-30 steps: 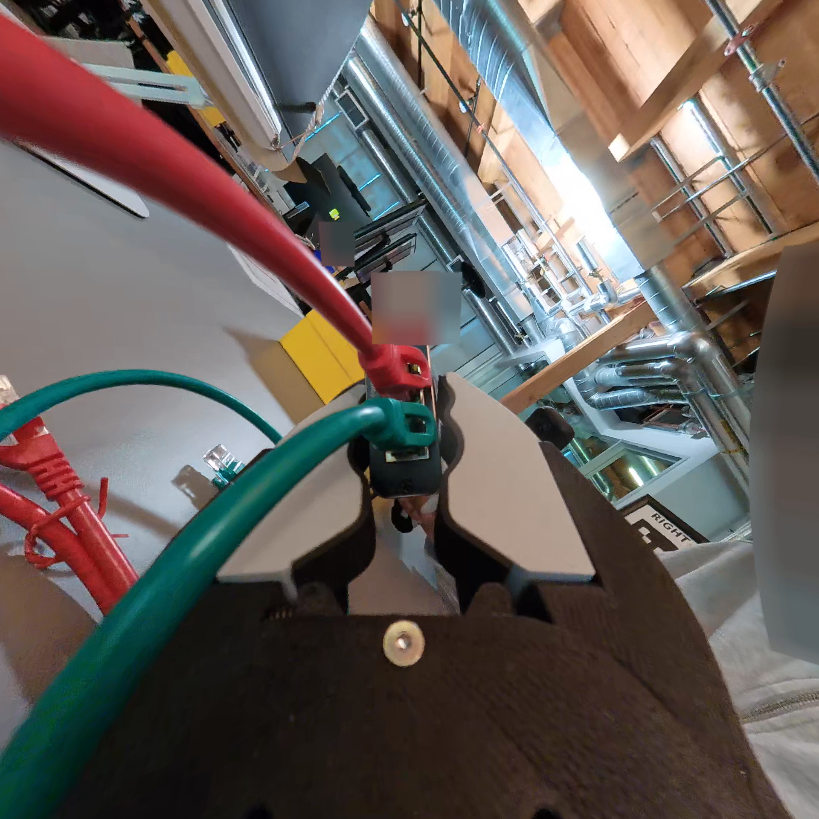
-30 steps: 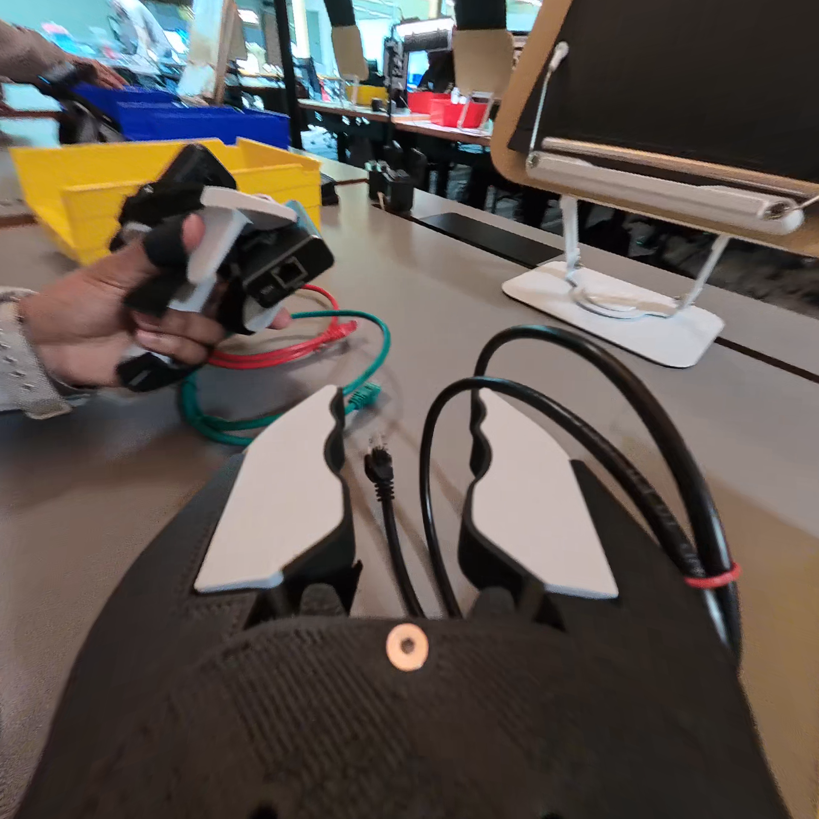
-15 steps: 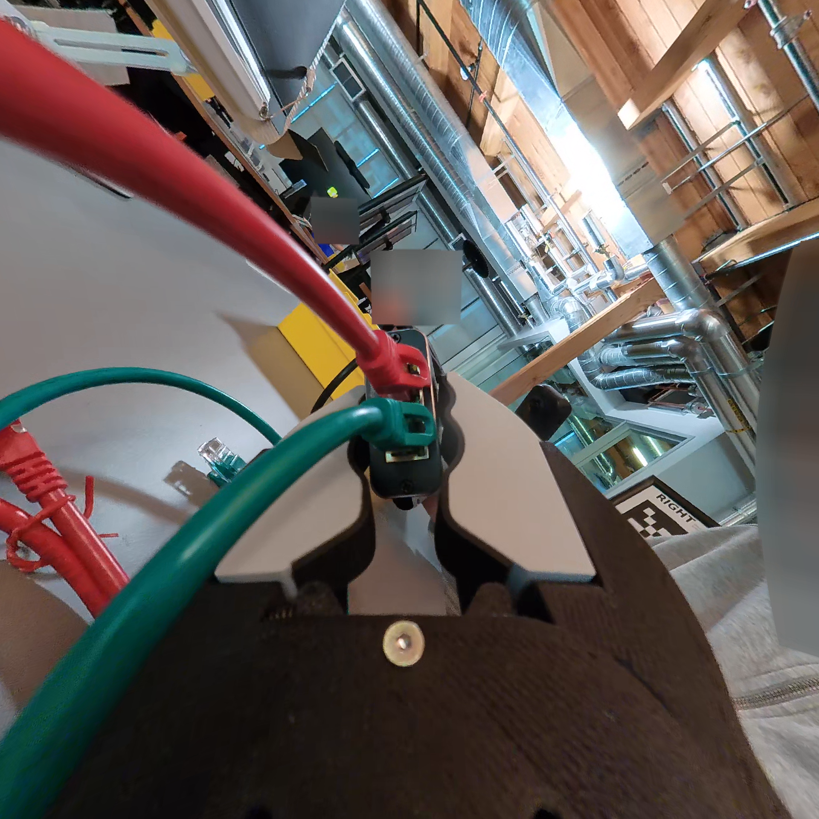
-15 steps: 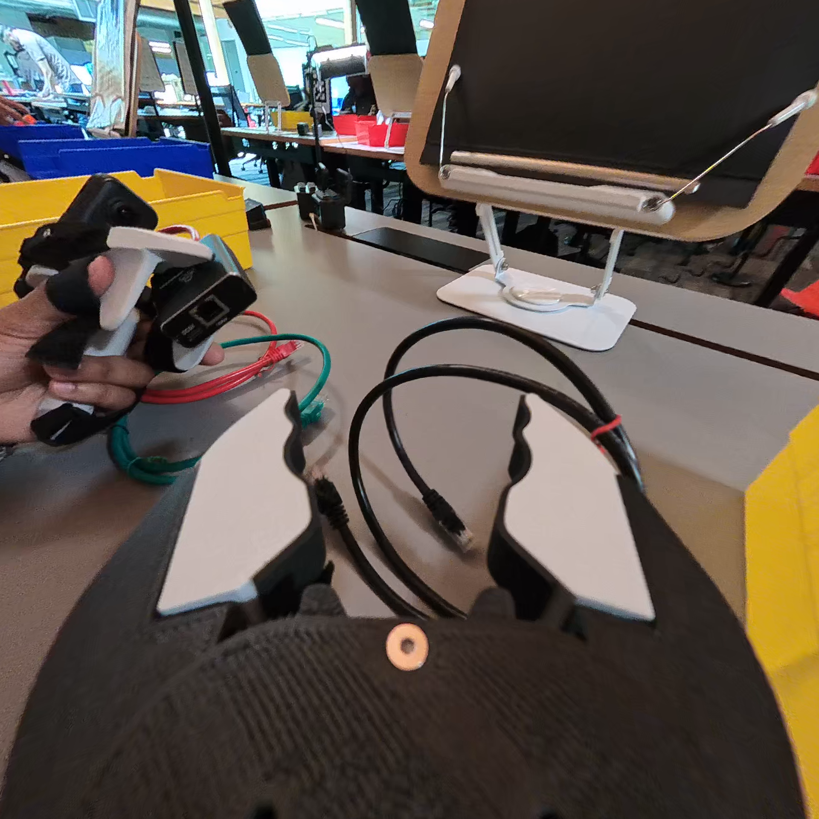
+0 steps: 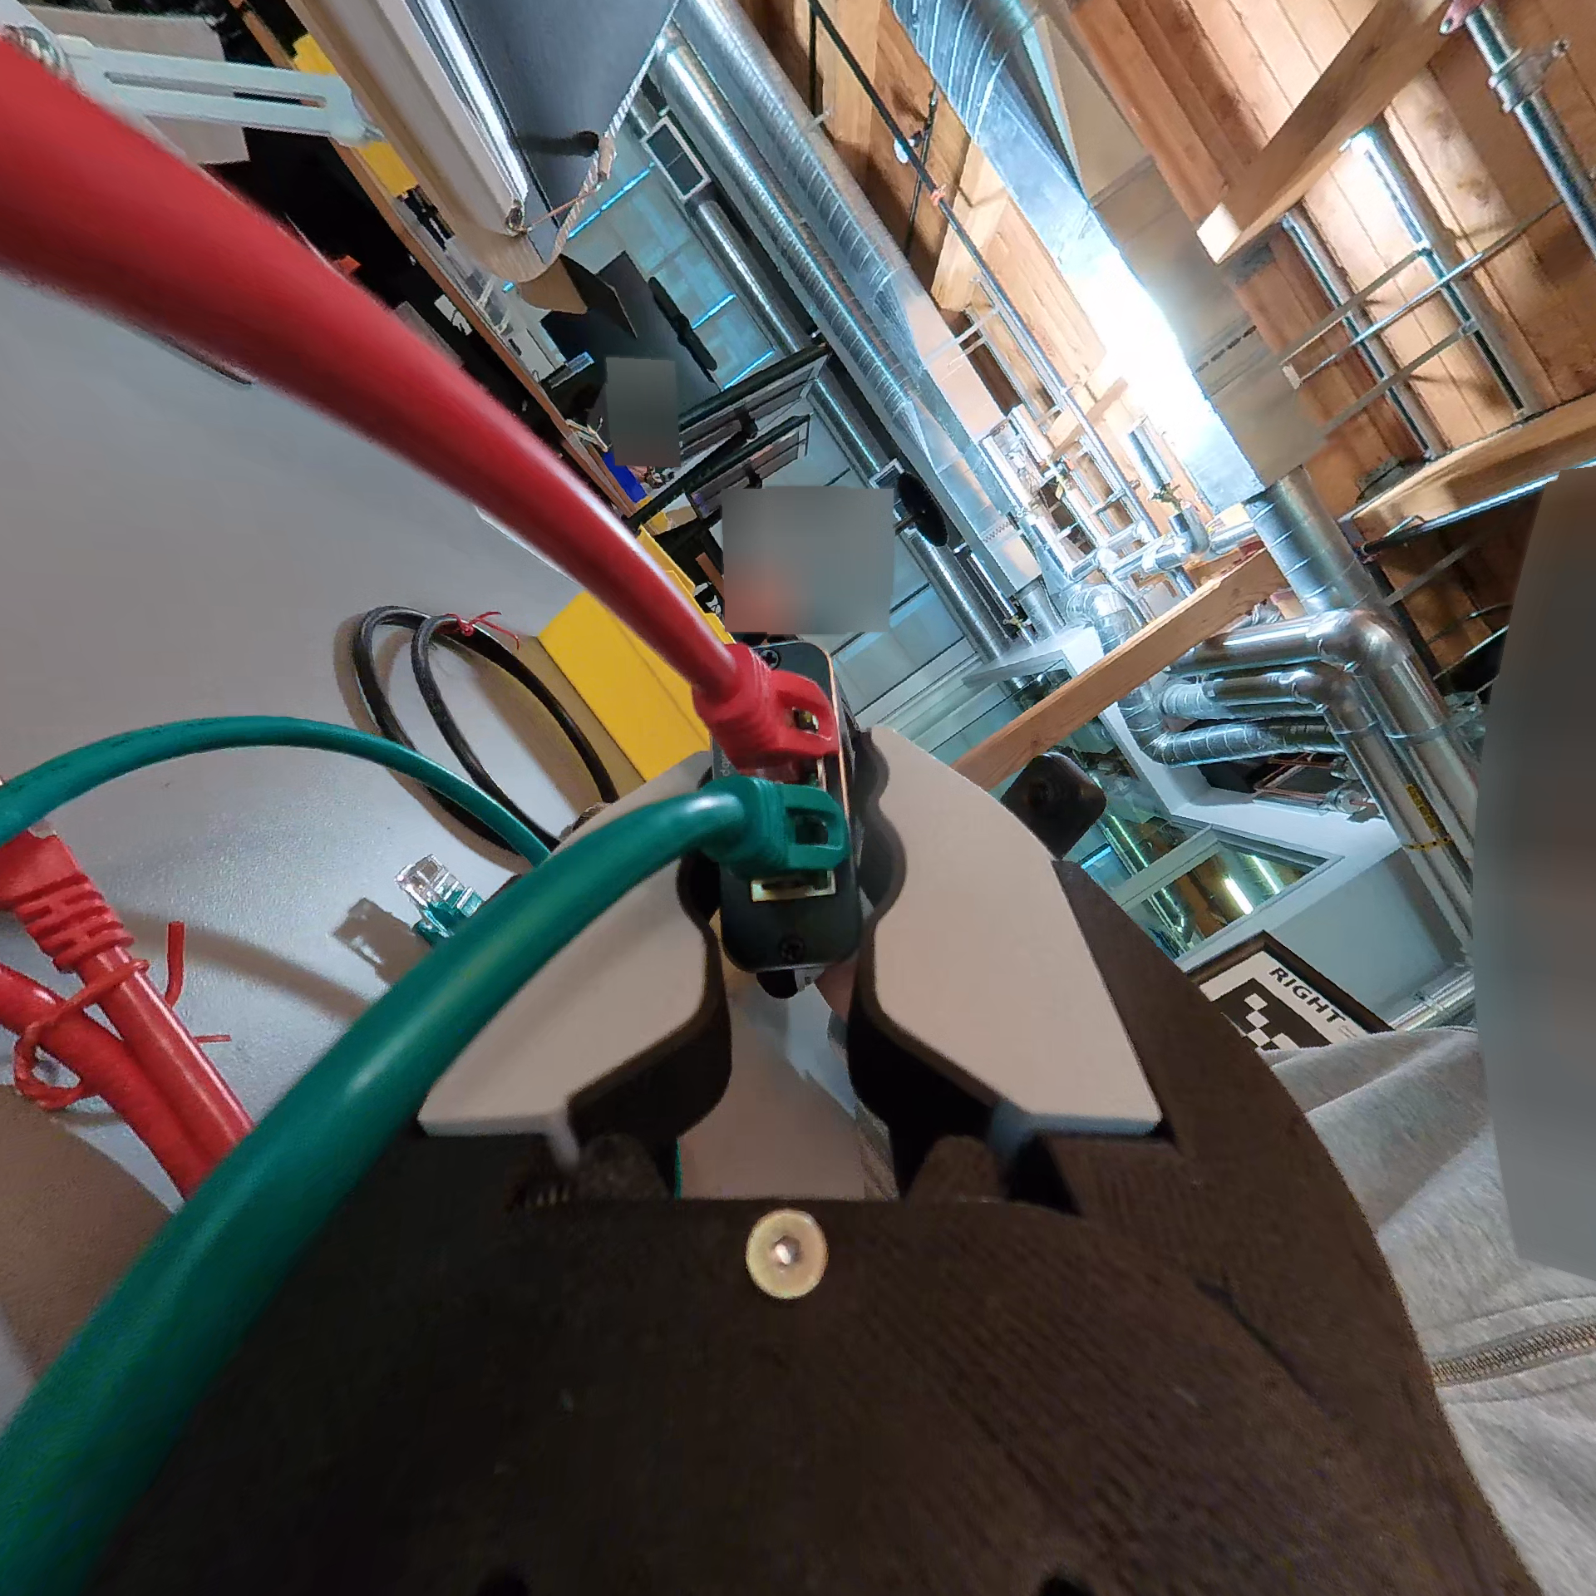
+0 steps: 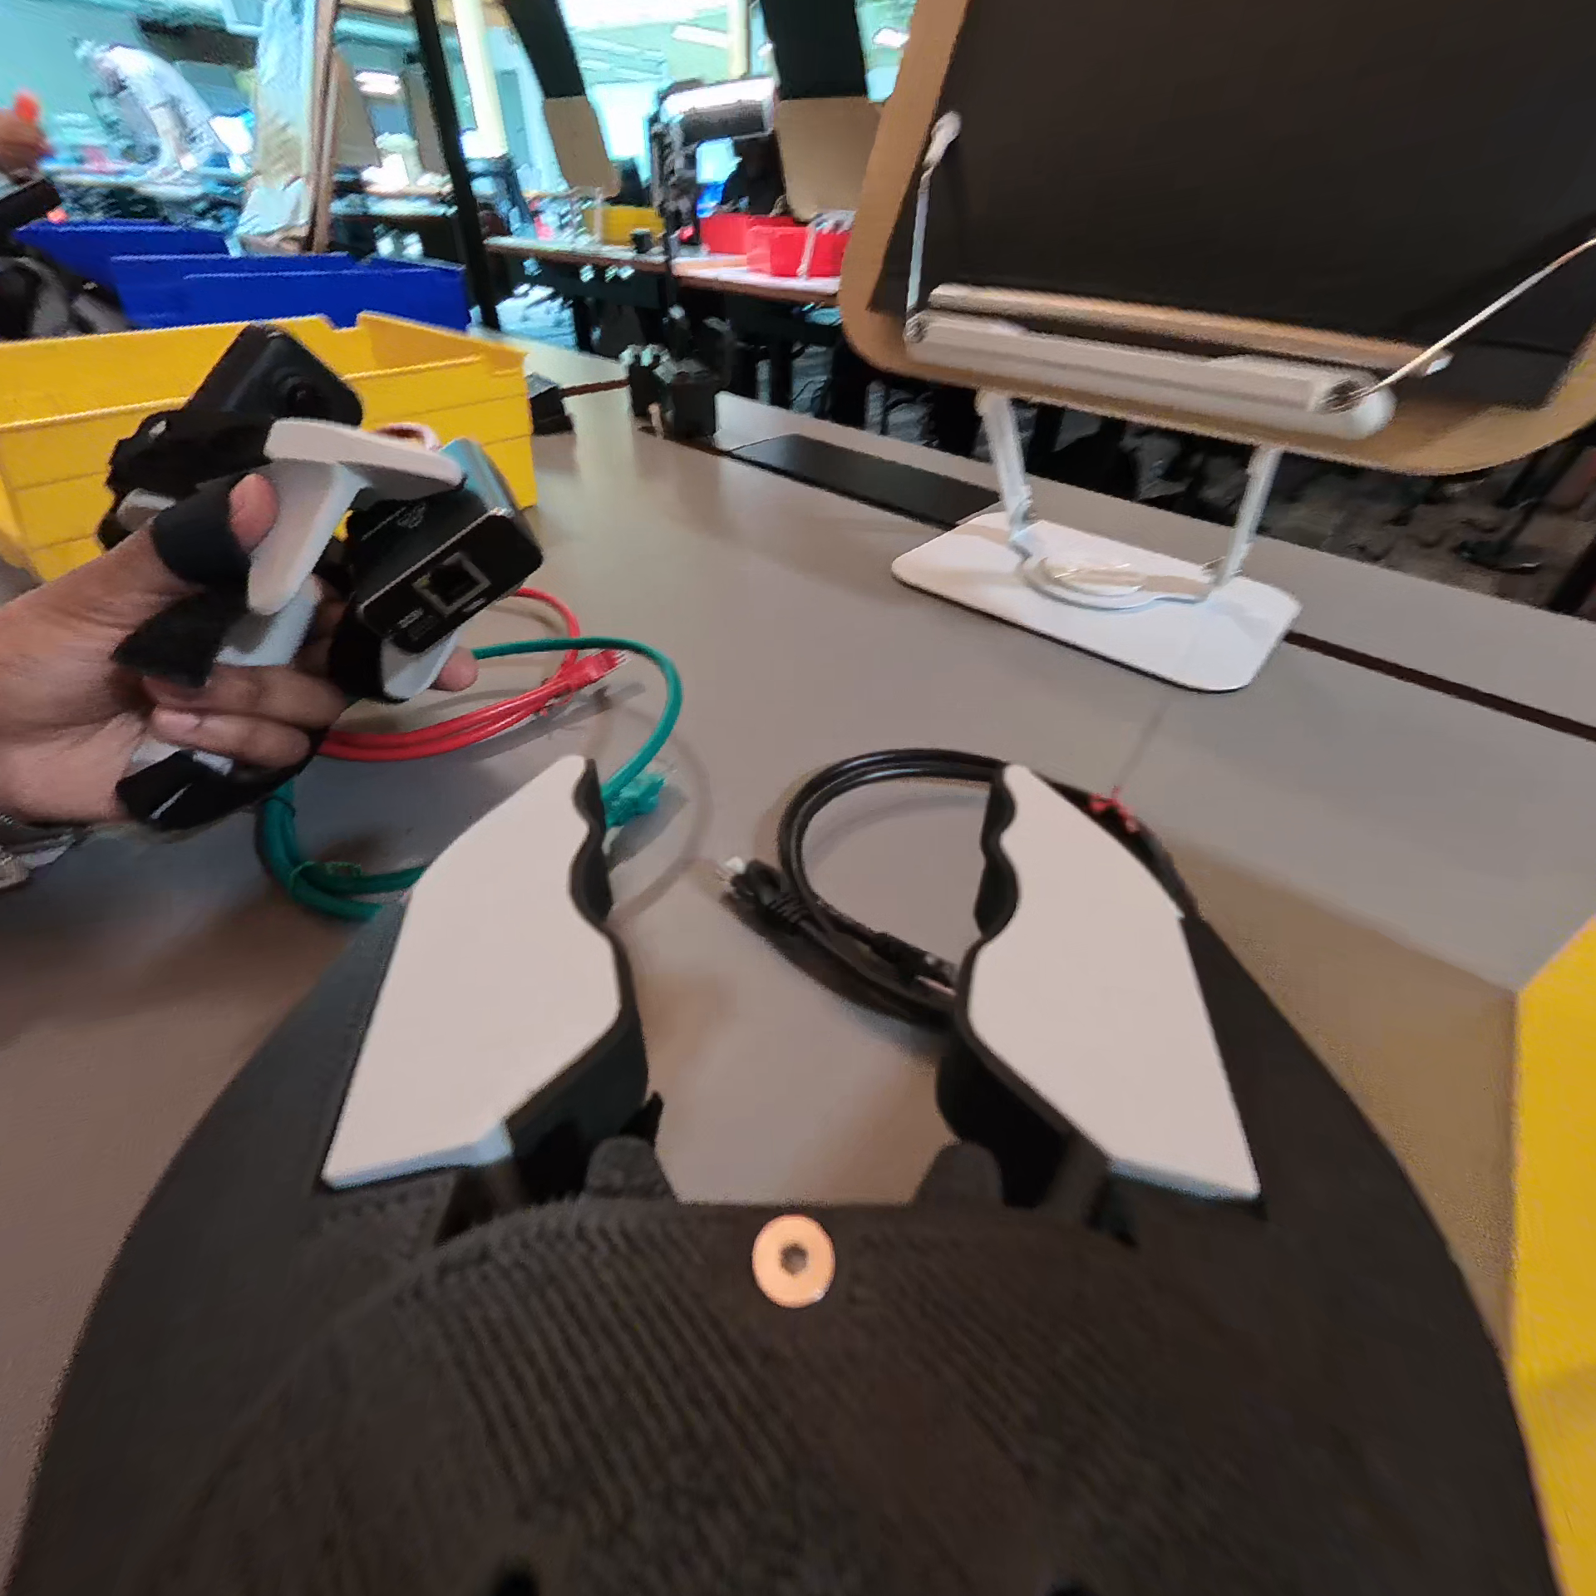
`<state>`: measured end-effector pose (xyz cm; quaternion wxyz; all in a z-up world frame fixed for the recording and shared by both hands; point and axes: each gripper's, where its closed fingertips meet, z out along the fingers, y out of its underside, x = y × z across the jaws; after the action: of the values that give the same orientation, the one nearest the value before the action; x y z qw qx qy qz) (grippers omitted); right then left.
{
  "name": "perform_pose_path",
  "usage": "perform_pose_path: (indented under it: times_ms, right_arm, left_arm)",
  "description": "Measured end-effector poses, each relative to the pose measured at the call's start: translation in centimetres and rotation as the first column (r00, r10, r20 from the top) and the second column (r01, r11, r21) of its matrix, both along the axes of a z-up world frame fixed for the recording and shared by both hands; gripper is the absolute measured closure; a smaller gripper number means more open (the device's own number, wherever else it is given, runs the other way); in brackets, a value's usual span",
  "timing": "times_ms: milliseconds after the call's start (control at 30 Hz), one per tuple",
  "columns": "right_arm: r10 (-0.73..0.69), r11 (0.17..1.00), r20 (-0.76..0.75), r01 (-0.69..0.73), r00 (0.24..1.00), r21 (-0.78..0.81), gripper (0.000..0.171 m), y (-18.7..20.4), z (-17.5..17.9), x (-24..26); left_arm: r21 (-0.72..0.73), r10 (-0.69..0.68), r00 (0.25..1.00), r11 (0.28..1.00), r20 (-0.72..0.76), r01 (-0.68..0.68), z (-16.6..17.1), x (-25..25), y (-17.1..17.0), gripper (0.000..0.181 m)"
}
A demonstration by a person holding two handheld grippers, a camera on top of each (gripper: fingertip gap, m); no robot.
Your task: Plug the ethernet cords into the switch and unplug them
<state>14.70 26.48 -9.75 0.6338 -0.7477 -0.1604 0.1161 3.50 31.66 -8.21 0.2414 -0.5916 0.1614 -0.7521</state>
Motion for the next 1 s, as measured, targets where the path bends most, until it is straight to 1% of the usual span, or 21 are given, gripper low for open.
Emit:
perform_pose_path:
  times_ms: [67, 133, 233, 400, 467, 567, 633, 700, 767, 800, 833, 867, 900, 933, 1000]
  right_arm:
    - [0.1, 0.991, 0.019, -0.098, 0.995, -0.093, 0.091, -0.3, -1.8, -1.5]
    - [0.137, 0.975, 0.073, -0.121, 0.988, -0.187, 0.09, -0.4, -3.5, -2.0]
    - [0.12, 0.979, 0.2, -0.083, 0.973, -0.185, 0.092, -0.4, -4.3, -1.7]
    - [0.078, 0.962, 0.306, 0.009, 0.949, -0.274, 0.094, -0.3, -6.4, -0.6]
    - [0.058, 0.957, 0.321, 0.039, 0.945, -0.288, 0.094, -0.2, -6.7, -0.1]
    - [0.03, 0.958, 0.283, 0.054, 0.959, -0.282, 0.096, 0.0, -6.3, 0.5]
    - [0.007, 0.964, 0.272, 0.066, 0.962, -0.259, 0.098, 0.9, -5.9, 1.1]
    - [-0.008, 0.965, 0.295, 0.085, 0.955, -0.249, 0.096, 2.2, -5.9, 1.9]
    - [0.018, 0.947, 0.346, 0.095, 0.938, -0.307, 0.093, 2.8, -7.2, 2.7]
    - [0.059, 0.924, 0.358, 0.084, 0.932, -0.372, 0.096, 2.7, -8.2, 2.9]
    - [0.101, 0.897, 0.323, 0.054, 0.941, -0.438, 0.108, 2.3, -9.0, 2.7]
    - [0.115, 0.877, 0.273, 0.031, 0.955, -0.479, 0.122, 2.0, -9.3, 2.6]
    - [0.108, 0.869, 0.255, 0.033, 0.961, -0.494, 0.126, 1.7, -9.4, 2.9]
    - [0.116, 0.865, 0.241, 0.021, 0.963, -0.501, 0.132, 1.3, -9.3, 2.9]
    - [0.146, 0.852, 0.214, -0.012, 0.966, -0.524, 0.136, 0.2, -9.3, 2.5]
  left_arm:
    - [-0.006, -0.001, 1.0, 1.0, 0.003, 0.001, 0.0, 0.0, 0.0, 0.153]
    - [-0.014, -0.001, 1.0, 1.0, 0.007, 0.001, 0.0, 0.0, 0.1, 0.153]
    - [-0.019, -0.004, 1.0, 1.0, 0.009, 0.004, -0.1, 0.0, 0.1, 0.153]
    - [-0.028, -0.012, 1.0, 1.0, 0.009, 0.012, -0.2, 0.2, -0.1, 0.153]
    - [-0.034, -0.012, 1.0, 0.999, 0.012, 0.012, -0.2, 0.2, -0.1, 0.153]
    - [-0.041, -0.014, 1.0, 0.999, 0.015, 0.015, -0.2, 0.3, -0.1, 0.153]
    - [-0.042, -0.018, 1.0, 0.999, 0.016, 0.018, -0.2, 0.3, -0.1, 0.153]
    - [-0.047, -0.026, 0.999, 0.999, 0.019, 0.027, -0.2, 0.3, -0.3, 0.154]
    - [-0.054, -0.029, 0.999, 0.998, 0.024, 0.03, -0.2, 0.3, -0.3, 0.153]
    - [-0.056, -0.028, 0.999, 0.998, 0.026, 0.03, -0.2, 0.3, -0.2, 0.151]
    - [-0.057, -0.027, 0.999, 0.998, 0.026, 0.029, -0.3, 0.3, -0.2, 0.149]
    - [-0.057, -0.025, 0.999, 0.998, 0.025, 0.027, -0.3, 0.3, -0.2, 0.152]
    - [-0.056, -0.023, 0.999, 0.998, 0.024, 0.024, -0.3, 0.3, -0.2, 0.149]
    - [-0.054, -0.021, 1.0, 0.998, 0.022, 0.022, -0.3, 0.3, -0.2, 0.152]
    - [-0.049, -0.017, 1.0, 0.999, 0.015, 0.018, -0.4, 0.3, -0.2, 0.152]
